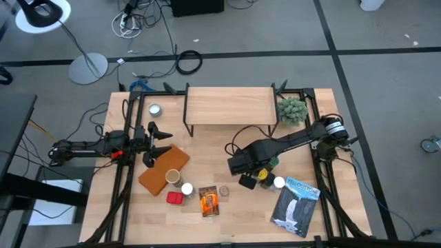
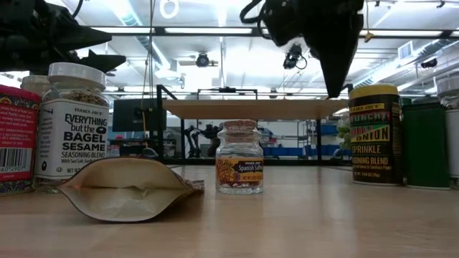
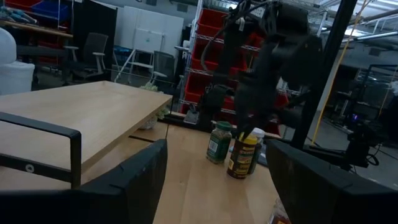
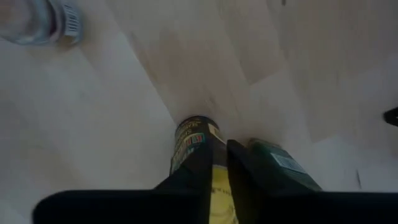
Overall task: Shelf spices
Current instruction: Put the right white seasoning bottle on the shelf
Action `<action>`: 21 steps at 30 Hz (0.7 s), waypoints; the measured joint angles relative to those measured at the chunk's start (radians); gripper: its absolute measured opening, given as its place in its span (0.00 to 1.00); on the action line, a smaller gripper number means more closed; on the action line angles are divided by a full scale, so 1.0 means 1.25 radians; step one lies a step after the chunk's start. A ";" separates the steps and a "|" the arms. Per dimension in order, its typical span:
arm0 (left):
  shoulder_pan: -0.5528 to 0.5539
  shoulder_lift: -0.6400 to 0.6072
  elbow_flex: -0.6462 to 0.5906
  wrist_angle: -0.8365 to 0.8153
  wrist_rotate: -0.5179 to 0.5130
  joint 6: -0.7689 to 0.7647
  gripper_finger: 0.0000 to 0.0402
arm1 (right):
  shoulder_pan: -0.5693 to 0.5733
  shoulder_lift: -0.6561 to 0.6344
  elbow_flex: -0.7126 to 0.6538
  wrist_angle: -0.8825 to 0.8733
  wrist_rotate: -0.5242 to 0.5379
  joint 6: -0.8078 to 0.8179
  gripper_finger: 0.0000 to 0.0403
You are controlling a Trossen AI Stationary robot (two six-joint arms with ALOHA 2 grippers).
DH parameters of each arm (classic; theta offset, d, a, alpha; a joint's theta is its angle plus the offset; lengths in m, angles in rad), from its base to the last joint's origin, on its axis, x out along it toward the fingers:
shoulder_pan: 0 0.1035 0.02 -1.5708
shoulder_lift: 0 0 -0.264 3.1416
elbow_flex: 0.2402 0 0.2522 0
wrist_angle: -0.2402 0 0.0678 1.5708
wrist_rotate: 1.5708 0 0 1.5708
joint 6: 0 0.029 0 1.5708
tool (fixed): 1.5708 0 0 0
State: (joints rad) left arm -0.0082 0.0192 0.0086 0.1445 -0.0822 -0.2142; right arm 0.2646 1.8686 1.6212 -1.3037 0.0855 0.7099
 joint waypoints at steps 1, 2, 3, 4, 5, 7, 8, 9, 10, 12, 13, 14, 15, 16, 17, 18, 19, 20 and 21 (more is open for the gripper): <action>0.000 0.000 0.000 0.000 0.000 0.000 0.69 | 0.000 -0.011 0.000 0.000 0.002 0.004 0.15; 0.000 0.000 0.000 0.000 0.000 0.000 0.69 | -0.001 -0.023 0.000 -0.001 0.006 0.010 0.16; 0.000 0.000 0.000 0.000 0.000 0.000 0.69 | -0.001 -0.037 0.000 -0.002 0.012 0.017 0.17; 0.000 0.000 0.000 0.000 0.000 0.000 0.69 | -0.001 -0.051 0.000 -0.002 0.016 0.024 0.18; 0.000 0.000 0.000 0.000 0.000 0.000 0.69 | -0.001 -0.067 0.000 -0.003 0.019 0.033 0.19; 0.000 0.000 0.000 0.000 0.000 0.000 0.69 | 0.005 -0.105 0.000 -0.013 0.019 0.059 0.19; 0.000 0.000 0.000 0.000 0.000 0.000 0.69 | 0.010 -0.124 0.000 -0.024 0.021 0.075 0.19; 0.000 0.000 0.000 0.000 0.000 0.000 0.69 | 0.017 -0.144 0.000 -0.035 0.021 0.093 0.19; 0.000 0.000 0.000 0.000 0.000 0.000 0.69 | 0.026 -0.164 0.000 -0.047 0.020 0.111 0.18; 0.000 0.000 0.000 0.000 0.000 0.000 0.69 | 0.048 -0.203 0.000 -0.079 0.021 0.151 0.17; 0.000 0.000 0.000 0.000 0.000 0.000 0.69 | 0.062 -0.224 0.000 -0.096 0.021 0.170 0.16; 0.000 0.000 0.000 0.000 0.000 0.000 0.69 | 0.078 -0.243 0.000 -0.113 0.024 0.190 0.15; 0.000 0.000 0.000 0.000 0.000 0.000 0.69 | 0.095 -0.260 0.000 -0.130 0.032 0.210 0.14; 0.000 0.000 0.000 0.000 0.000 0.000 0.69 | 0.115 -0.277 0.000 -0.150 0.047 0.232 0.14; 0.000 0.000 0.000 0.000 0.000 0.000 0.69 | 0.137 -0.291 0.000 -0.172 0.066 0.260 0.13; 0.000 0.000 0.000 0.000 0.000 0.000 0.69 | 0.160 -0.302 0.000 -0.194 0.083 0.292 0.12; 0.000 0.000 0.000 0.000 0.000 0.000 0.69 | 0.185 -0.312 0.000 -0.216 0.097 0.325 0.11; 0.000 0.000 0.000 0.000 0.000 0.000 0.69 | 0.212 -0.322 -0.008 -0.217 0.108 0.356 0.10; 0.000 0.000 0.000 0.000 0.000 0.000 0.69 | 0.238 -0.335 -0.024 -0.205 0.114 0.377 0.08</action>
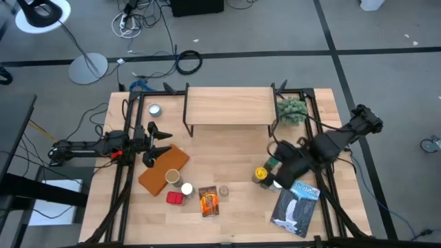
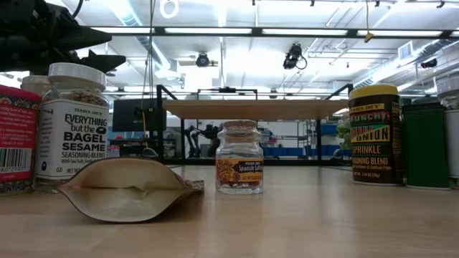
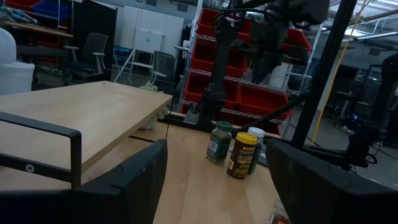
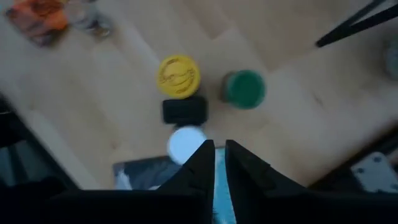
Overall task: Shelf spices
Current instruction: Put the right white seasoning bottle on the shelf
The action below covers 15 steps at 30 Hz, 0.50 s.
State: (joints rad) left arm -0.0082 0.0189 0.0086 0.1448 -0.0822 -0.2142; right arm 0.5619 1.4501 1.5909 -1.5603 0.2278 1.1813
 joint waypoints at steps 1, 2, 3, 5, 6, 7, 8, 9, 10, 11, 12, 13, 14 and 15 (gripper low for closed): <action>0.000 0.000 0.000 0.000 0.000 0.000 0.69 | 0.027 -0.013 -0.023 0.011 0.005 0.017 0.07; 0.000 0.000 0.000 0.000 0.000 0.000 0.69 | 0.054 -0.021 -0.045 0.023 0.010 0.036 0.05; 0.000 0.000 0.000 0.000 0.000 0.000 0.69 | 0.079 -0.028 -0.070 0.033 0.011 0.057 0.04; 0.000 0.000 0.000 0.000 0.000 0.000 0.69 | 0.133 -0.035 -0.127 0.031 0.004 0.111 0.01; 0.000 0.000 0.000 0.000 0.000 0.000 0.69 | 0.160 -0.037 -0.155 0.031 -0.004 0.137 0.01; 0.000 0.000 0.000 0.000 0.000 0.000 0.69 | 0.184 -0.038 -0.182 0.034 -0.019 0.156 0.01; 0.000 0.000 0.000 0.000 0.000 0.000 0.69 | 0.208 -0.038 -0.211 0.037 -0.039 0.172 0.02; 0.000 0.000 0.000 0.000 0.000 0.000 0.69 | 0.230 -0.038 -0.239 0.044 -0.058 0.187 0.02; 0.000 0.000 0.000 0.000 0.000 0.000 0.69 | 0.249 -0.037 -0.268 0.059 -0.076 0.209 0.03; 0.000 0.000 0.000 0.000 0.000 0.000 0.69 | 0.266 -0.037 -0.294 0.081 -0.092 0.231 0.03; 0.000 0.000 0.000 0.000 0.000 0.000 0.69 | 0.279 -0.037 -0.321 0.109 -0.103 0.248 0.03; 0.000 0.000 0.000 0.000 0.000 0.000 0.69 | 0.290 -0.037 -0.347 0.136 -0.111 0.261 0.03; 0.000 0.000 0.000 0.000 0.000 0.000 0.69 | 0.299 -0.037 -0.370 0.164 -0.113 0.268 0.03; 0.000 0.000 0.000 0.000 0.000 0.000 0.69 | 0.306 -0.037 -0.391 0.196 -0.115 0.271 0.03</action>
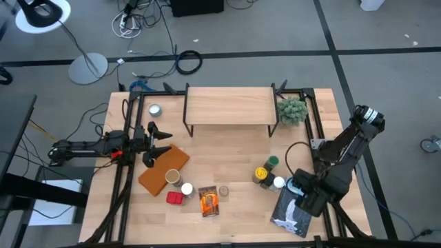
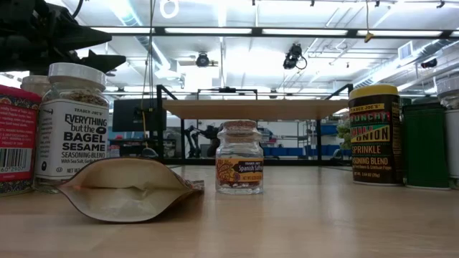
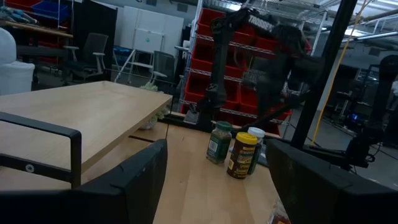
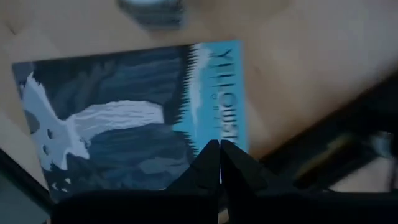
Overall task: Shelf spices
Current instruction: Put the right white seasoning bottle on the shelf
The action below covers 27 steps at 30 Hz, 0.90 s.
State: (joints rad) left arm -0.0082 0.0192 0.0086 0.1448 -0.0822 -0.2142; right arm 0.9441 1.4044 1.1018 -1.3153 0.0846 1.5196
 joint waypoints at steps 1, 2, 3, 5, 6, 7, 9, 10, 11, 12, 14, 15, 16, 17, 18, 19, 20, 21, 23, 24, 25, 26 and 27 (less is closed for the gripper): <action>0.000 0.000 0.000 0.000 0.000 0.000 0.69 | 0.004 0.000 -0.018 0.034 -0.002 0.004 0.03; 0.000 0.000 0.000 0.000 0.000 0.000 0.69 | 0.006 0.000 -0.036 0.071 -0.003 0.006 0.02; 0.000 0.000 0.000 0.000 0.000 0.000 0.69 | 0.005 0.000 -0.054 0.112 -0.002 0.006 0.02; 0.000 0.000 0.000 0.000 0.000 0.000 0.69 | 0.005 0.000 -0.083 0.179 -0.001 0.005 0.02; 0.000 0.000 0.000 0.000 0.000 0.000 0.69 | 0.003 0.000 -0.097 0.213 -0.001 0.005 0.03; 0.000 0.000 0.000 0.000 0.000 0.000 0.69 | 0.001 0.000 -0.109 0.241 0.000 0.005 0.04; 0.000 0.000 0.000 0.000 0.000 0.000 0.69 | -0.002 0.000 -0.122 0.280 0.000 0.005 0.06; 0.000 0.000 0.000 0.000 0.000 0.000 0.69 | -0.002 0.000 -0.126 0.292 0.000 0.005 0.08; 0.000 0.000 0.000 0.000 0.000 0.000 0.69 | -0.002 0.000 -0.129 0.299 0.001 0.005 0.10; 0.000 0.000 0.000 0.000 0.000 0.000 0.69 | -0.002 0.000 -0.129 0.299 0.007 0.006 0.13; 0.000 0.000 0.000 0.000 0.000 0.000 0.69 | -0.002 0.000 -0.129 0.300 0.027 0.018 0.18; 0.000 0.000 0.000 0.000 0.000 0.000 0.69 | -0.002 0.000 -0.129 0.299 0.039 0.024 0.21; 0.000 0.000 0.000 0.000 0.000 0.000 0.69 | -0.003 0.000 -0.129 0.299 0.052 0.026 0.24; 0.000 0.000 0.000 0.000 0.000 0.000 0.69 | -0.005 0.000 -0.129 0.300 0.063 0.027 0.27; 0.000 0.000 0.000 0.000 0.000 0.000 0.69 | -0.010 0.000 -0.129 0.300 0.068 0.027 0.30; 0.000 0.000 0.000 0.000 0.000 0.000 0.69 | -0.016 0.000 -0.129 0.300 0.070 0.027 0.33; 0.000 0.000 0.000 0.000 0.000 0.000 0.69 | -0.025 0.000 -0.129 0.300 0.071 0.027 0.37; 0.000 0.000 0.000 0.000 0.000 0.000 0.69 | -0.033 0.000 -0.129 0.298 0.072 0.027 0.40; 0.000 0.000 0.000 0.000 0.000 0.000 0.69 | -0.054 0.000 -0.129 0.298 0.072 0.022 0.46; 0.000 0.000 0.000 0.000 0.000 0.000 0.69 | -0.064 0.000 -0.129 0.298 0.072 0.012 0.50; 0.000 0.000 0.000 0.000 0.000 0.000 0.69 | -0.074 0.000 -0.129 0.297 0.073 0.000 0.53; 0.000 0.000 0.000 0.000 0.000 0.000 0.69 | -0.085 0.000 -0.129 0.298 0.073 -0.018 0.56; 0.000 0.000 0.000 0.000 0.000 0.000 0.69 | -0.095 0.000 -0.129 0.298 0.073 -0.037 0.59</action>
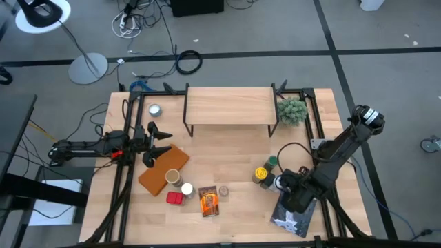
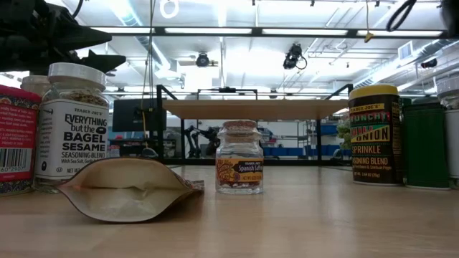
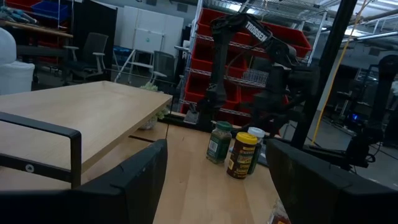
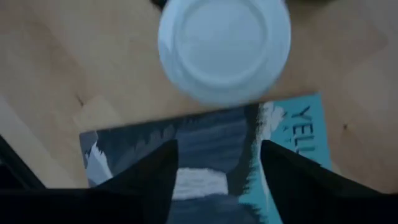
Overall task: Shelf spices
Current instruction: Put the right white seasoning bottle on the shelf
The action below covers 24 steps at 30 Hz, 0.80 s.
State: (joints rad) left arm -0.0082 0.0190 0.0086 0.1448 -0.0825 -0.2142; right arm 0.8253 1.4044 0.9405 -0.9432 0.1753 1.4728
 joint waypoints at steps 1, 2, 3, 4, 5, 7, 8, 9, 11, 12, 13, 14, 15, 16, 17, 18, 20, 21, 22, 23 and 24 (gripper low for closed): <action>0.000 0.000 0.000 0.000 0.000 0.000 0.69 | -0.011 0.000 0.000 0.000 0.000 -0.014 0.62; 0.000 0.000 0.000 0.000 0.000 0.000 0.69 | -0.022 0.000 0.000 0.000 0.000 -0.029 0.65; 0.000 0.000 0.000 0.000 0.000 0.000 0.69 | -0.033 0.000 0.000 0.000 0.000 -0.045 0.67; 0.000 0.000 0.000 0.000 0.000 0.000 0.69 | -0.044 0.000 0.000 0.000 -0.001 -0.059 0.70; 0.000 0.000 0.000 0.000 0.000 0.000 0.69 | -0.056 0.000 0.000 0.000 -0.001 -0.076 0.72; 0.000 0.000 0.000 0.000 0.000 0.000 0.69 | -0.081 0.000 0.000 0.000 0.000 -0.113 0.76; 0.000 0.000 0.000 0.000 0.000 0.000 0.69 | -0.094 0.000 0.000 0.000 0.000 -0.132 0.78; 0.000 0.000 0.000 0.000 0.000 0.000 0.69 | -0.107 0.000 0.000 0.001 0.000 -0.150 0.79; 0.000 0.000 0.000 0.000 0.000 0.000 0.69 | -0.132 0.000 0.000 0.006 -0.006 -0.183 0.81; 0.000 0.000 0.000 0.000 0.000 0.000 0.69 | -0.145 0.000 0.000 0.012 -0.014 -0.198 0.82; 0.000 0.000 0.000 0.000 0.000 0.000 0.69 | -0.157 0.000 0.000 0.021 -0.025 -0.216 0.82; 0.000 0.000 0.000 0.000 0.000 0.000 0.69 | -0.169 0.000 0.000 0.030 -0.038 -0.231 0.82; 0.000 0.000 0.000 0.000 0.000 0.000 0.69 | -0.179 0.000 0.000 0.036 -0.048 -0.244 0.82; 0.000 0.000 0.000 0.000 0.000 0.000 0.69 | -0.188 0.000 0.000 0.040 -0.055 -0.254 0.81; 0.000 0.000 0.000 0.000 0.000 0.000 0.69 | -0.196 0.000 0.000 0.042 -0.058 -0.264 0.79; 0.000 0.000 0.000 0.000 0.000 0.000 0.69 | -0.204 0.000 0.000 0.042 -0.059 -0.272 0.78; 0.000 0.000 0.000 0.000 0.000 0.000 0.69 | -0.216 0.000 0.000 0.043 -0.064 -0.281 0.74; 0.000 0.000 0.000 0.000 0.000 0.000 0.69 | -0.223 0.000 0.000 0.042 -0.072 -0.283 0.72; 0.000 0.000 0.000 0.000 0.000 0.000 0.69 | -0.228 0.000 0.000 0.042 -0.086 -0.286 0.69; 0.000 0.000 0.000 0.000 0.000 0.000 0.69 | -0.233 0.000 0.000 0.042 -0.099 -0.289 0.67; 0.000 0.000 0.000 0.000 0.000 0.000 0.69 | -0.238 0.000 0.000 0.042 -0.116 -0.294 0.63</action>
State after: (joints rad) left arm -0.0082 0.0189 0.0086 0.1444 -0.0825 -0.2142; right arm 0.5283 1.4048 0.9405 -0.8902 0.0308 1.1055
